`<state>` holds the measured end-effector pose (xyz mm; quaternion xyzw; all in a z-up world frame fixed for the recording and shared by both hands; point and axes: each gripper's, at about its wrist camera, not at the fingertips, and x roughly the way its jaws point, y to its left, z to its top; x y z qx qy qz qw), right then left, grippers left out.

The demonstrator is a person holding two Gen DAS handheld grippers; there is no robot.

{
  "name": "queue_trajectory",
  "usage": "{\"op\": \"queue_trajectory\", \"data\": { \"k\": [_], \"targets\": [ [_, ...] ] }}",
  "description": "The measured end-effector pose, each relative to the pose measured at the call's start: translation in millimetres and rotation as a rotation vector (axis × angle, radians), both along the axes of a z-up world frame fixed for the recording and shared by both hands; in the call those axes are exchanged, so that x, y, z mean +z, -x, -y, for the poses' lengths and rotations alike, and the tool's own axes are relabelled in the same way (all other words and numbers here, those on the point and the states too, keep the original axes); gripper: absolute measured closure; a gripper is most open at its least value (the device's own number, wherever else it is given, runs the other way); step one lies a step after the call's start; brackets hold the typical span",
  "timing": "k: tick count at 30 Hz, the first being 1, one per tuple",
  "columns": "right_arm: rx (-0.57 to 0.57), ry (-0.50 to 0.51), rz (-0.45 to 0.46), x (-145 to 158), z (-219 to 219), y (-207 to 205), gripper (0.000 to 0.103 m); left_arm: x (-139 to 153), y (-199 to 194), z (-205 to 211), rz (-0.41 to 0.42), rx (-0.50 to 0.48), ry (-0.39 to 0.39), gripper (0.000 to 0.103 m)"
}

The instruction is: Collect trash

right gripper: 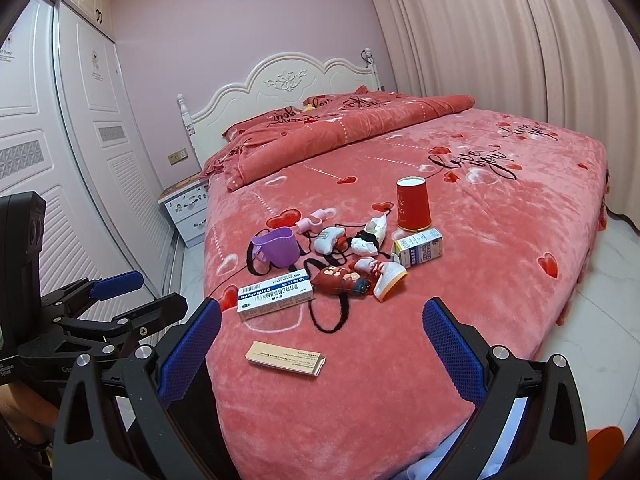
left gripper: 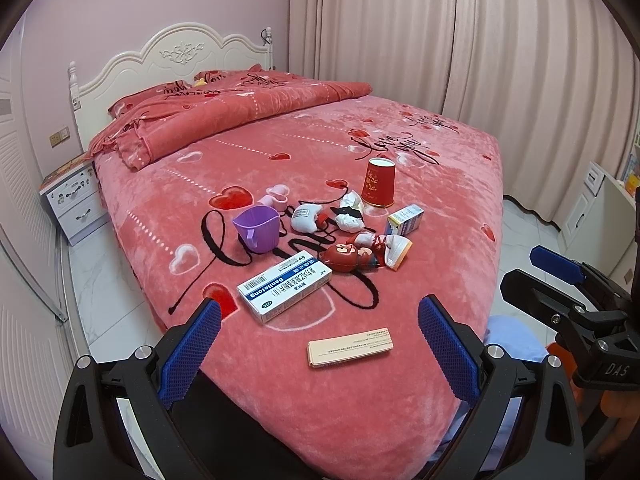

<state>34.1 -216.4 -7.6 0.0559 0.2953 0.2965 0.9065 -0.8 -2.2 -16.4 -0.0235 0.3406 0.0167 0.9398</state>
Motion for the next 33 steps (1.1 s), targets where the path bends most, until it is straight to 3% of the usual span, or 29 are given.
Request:
{"op": "queue_trajectory", "data": {
  "k": [17,33],
  "targets": [
    [0.005,0.003,-0.008,-3,-2,0,0.005,-6,2,1,-0.006,-0.003,-0.005,0.006],
    [0.048,0.036,-0.056,-14,-13,-12,0.005,-14,-10,-7,-0.070,-0.017,-0.027,0.006]
  ]
}}
